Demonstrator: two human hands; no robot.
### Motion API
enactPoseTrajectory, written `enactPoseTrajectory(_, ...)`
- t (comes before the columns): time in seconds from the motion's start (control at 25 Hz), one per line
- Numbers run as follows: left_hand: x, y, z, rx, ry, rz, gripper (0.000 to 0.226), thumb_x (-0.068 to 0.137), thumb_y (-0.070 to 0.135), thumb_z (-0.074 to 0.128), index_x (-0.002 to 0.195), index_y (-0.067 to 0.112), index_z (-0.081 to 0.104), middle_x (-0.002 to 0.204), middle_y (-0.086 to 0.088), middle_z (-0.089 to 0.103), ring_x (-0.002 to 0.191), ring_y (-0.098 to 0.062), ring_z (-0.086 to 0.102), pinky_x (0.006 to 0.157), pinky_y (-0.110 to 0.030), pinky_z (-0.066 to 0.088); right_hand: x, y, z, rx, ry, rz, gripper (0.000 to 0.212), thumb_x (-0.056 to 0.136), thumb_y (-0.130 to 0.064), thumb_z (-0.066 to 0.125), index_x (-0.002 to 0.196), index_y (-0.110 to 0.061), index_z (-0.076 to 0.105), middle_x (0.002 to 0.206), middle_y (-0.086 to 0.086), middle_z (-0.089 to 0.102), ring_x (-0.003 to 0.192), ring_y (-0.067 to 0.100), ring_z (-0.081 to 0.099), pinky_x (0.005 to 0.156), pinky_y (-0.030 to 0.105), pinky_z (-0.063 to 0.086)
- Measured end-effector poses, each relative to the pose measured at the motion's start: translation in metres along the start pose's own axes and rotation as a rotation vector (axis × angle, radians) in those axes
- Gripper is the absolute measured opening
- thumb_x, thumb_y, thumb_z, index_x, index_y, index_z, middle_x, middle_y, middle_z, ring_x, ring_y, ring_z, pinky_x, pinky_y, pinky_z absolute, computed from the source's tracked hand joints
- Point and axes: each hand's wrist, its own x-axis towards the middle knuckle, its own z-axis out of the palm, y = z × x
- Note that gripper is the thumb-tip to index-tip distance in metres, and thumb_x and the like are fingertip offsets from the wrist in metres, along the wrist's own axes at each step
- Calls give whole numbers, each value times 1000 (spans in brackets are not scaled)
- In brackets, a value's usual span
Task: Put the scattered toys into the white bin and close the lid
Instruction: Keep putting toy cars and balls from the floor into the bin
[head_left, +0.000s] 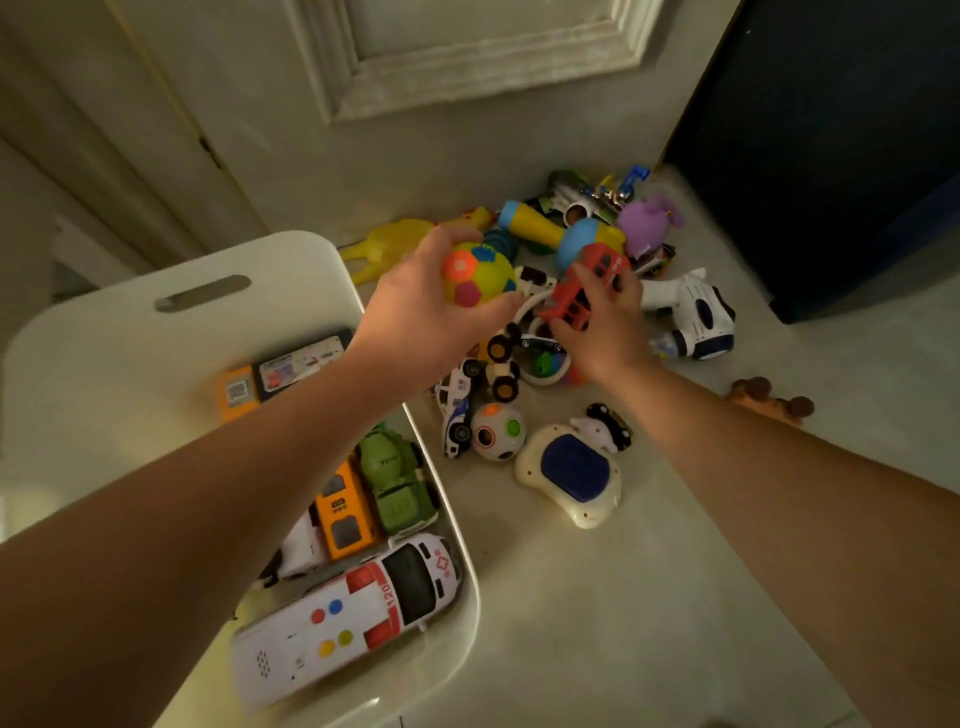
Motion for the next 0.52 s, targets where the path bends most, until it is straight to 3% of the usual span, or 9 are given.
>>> enactPoseTrajectory(0.08, -3, 1, -4, -48, 5, 15, 59, 76, 43, 75, 128, 34, 48, 102, 14, 58, 84, 4, 60, 63, -4, 49, 9, -2, 12, -114, -96, 24, 54, 89, -35, 62, 139, -35, 43, 160, 9, -13, 142, 37, 20, 115, 42, 26)
enactPoseTrajectory(0.2, -6, 3, -14, -131, 18, 7, 54, 76, 40, 76, 124, 35, 51, 99, 17, 59, 82, 4, 63, 68, -8, 53, 10, -2, 25, -159, -78, 34, 38, 89, -32, 63, 126, -27, 55, 159, 10, -19, 140, 41, 23, 111, 41, 30)
enactPoseTrajectory(0.32, -8, 0, -27, -178, 48, -3, 51, 77, 38, 76, 121, 34, 52, 101, 12, 62, 82, -1, 65, 64, -10, 53, 12, -6, 29, -10, 67, 88, 32, 84, -32, 68, 111, -23, 54, 155, 14, 8, 129, 42, 37, 104, 43, 40)
enactPoseTrajectory(0.4, -10, -2, -39, -183, 68, -8, 51, 77, 36, 76, 123, 33, 51, 102, 8, 63, 80, -1, 66, 58, -7, 50, 8, -26, 19, 206, 138, 157, 28, 84, -33, 68, 101, -24, 48, 140, 12, 31, 112, 32, 51, 87, 35, 48)
enactPoseTrajectory(0.52, -19, -10, -67, -139, 61, -5, 54, 76, 39, 76, 124, 34, 51, 105, 7, 63, 84, -5, 67, 66, -15, 56, -11, -84, -14, 590, 155, 52, 20, 88, -22, 58, 101, -21, 43, 105, 3, 54, 82, 20, 59, 59, 28, 50)
